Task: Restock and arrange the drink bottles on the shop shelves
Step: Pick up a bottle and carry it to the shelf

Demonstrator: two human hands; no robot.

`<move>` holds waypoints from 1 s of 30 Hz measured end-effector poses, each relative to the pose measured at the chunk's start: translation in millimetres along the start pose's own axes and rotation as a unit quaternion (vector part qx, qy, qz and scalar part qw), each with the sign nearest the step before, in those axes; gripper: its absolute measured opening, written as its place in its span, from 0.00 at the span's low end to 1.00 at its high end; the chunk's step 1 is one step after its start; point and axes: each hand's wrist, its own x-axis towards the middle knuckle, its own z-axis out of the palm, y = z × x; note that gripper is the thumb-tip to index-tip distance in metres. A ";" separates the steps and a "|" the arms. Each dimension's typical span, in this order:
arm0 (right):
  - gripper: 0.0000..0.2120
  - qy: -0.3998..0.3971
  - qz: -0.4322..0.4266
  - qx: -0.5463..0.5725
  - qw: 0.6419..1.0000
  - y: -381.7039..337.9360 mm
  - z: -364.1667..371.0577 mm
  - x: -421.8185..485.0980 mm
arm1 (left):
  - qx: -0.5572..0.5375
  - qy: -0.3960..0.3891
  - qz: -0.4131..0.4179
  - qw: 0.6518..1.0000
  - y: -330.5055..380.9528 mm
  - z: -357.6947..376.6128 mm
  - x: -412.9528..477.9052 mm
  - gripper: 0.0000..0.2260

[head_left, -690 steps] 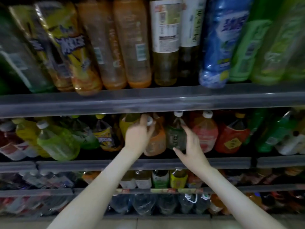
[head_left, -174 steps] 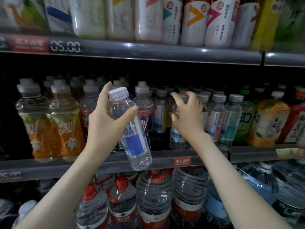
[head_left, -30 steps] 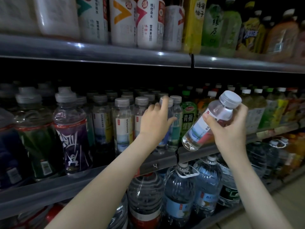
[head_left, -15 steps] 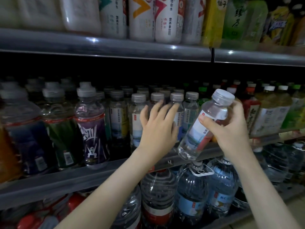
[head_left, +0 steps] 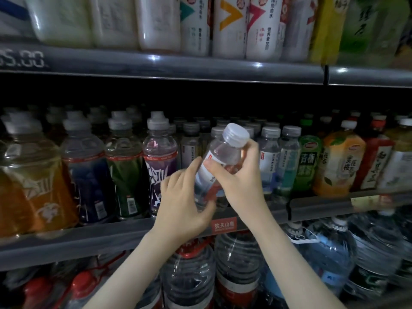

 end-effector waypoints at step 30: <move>0.21 -0.138 -0.352 -0.438 0.816 65.6 16.2 -48.2 | -0.158 0.287 -0.215 0.920 -16.6 -64.1 -29.0 0.21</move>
